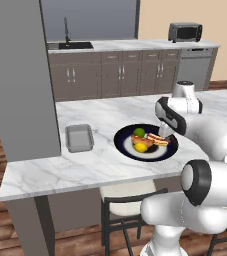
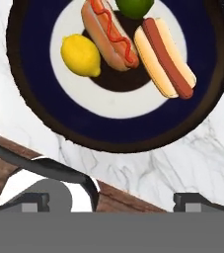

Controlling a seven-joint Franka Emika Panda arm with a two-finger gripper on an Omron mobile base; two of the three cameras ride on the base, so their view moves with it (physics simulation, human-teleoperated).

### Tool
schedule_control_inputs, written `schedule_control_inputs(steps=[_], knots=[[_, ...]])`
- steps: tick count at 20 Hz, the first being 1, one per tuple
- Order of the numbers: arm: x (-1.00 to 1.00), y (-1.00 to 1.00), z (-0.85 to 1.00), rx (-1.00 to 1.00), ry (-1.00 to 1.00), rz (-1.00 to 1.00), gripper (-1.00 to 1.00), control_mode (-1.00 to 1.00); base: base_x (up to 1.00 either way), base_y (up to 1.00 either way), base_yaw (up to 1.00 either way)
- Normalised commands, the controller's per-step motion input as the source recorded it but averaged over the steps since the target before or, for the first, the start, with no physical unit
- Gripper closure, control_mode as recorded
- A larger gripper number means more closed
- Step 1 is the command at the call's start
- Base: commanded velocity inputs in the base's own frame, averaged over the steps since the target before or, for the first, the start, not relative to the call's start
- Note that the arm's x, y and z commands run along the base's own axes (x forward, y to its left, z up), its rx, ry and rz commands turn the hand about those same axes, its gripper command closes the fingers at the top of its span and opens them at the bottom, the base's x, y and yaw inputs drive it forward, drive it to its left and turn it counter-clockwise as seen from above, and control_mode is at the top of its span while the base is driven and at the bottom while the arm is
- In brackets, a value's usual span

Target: Place one cooked food and one vegetable from the large plate to each tupperware container.

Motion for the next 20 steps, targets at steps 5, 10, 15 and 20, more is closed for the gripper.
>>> schedule_control_inputs(steps=[5, 10, 15, 20], knots=[[0.22, -0.02, -0.35, 0.0, 0.0, 0.12, -1.0, -1.0, 0.0, 0.0, 0.0], [0.32, 0.0, -0.37, 0.0, 0.0, 0.1, -1.0, -1.0, 0.0, 0.0, 0.0], [0.34, -0.16, -0.09, 0.01, 0.0, 0.09, -1.0, -1.0, 0.0, 0.0, 0.0], [0.36, -0.11, -0.01, 0.0, 0.04, 0.07, -1.0, -1.0, 0.0, 0.0, 0.0]])
